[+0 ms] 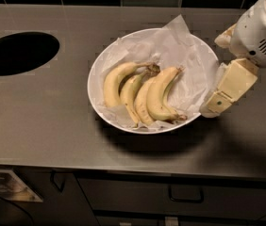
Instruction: Pick banana from white bowl
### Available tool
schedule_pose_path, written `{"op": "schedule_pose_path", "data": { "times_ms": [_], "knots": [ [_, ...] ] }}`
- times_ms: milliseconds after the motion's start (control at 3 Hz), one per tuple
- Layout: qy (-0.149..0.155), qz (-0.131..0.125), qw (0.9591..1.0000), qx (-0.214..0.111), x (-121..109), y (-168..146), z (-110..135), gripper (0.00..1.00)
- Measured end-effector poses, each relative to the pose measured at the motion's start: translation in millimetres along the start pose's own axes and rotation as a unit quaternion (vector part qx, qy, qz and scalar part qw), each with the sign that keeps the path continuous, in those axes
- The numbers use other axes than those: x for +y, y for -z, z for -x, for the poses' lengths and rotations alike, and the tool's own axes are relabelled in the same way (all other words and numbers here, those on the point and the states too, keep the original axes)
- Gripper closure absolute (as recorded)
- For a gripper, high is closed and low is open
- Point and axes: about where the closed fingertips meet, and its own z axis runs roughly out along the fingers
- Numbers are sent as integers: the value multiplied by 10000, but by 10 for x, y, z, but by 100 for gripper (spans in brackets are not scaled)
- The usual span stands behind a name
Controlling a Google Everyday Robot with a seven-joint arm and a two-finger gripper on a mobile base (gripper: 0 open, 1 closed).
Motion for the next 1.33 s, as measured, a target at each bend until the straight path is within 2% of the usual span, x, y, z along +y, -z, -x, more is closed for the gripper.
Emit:
{"op": "schedule_pose_path", "data": {
  "times_ms": [333, 667, 1000, 1333],
  "knots": [
    [-302, -2, 9995, 33, 54, -10, 71, 0],
    [-854, -124, 9961, 200, 299, -192, 512, 0],
    [-854, -124, 9961, 199, 299, -191, 512, 0],
    [-1070, -173, 9933, 390, 263, -221, 509, 0]
  ]
}}
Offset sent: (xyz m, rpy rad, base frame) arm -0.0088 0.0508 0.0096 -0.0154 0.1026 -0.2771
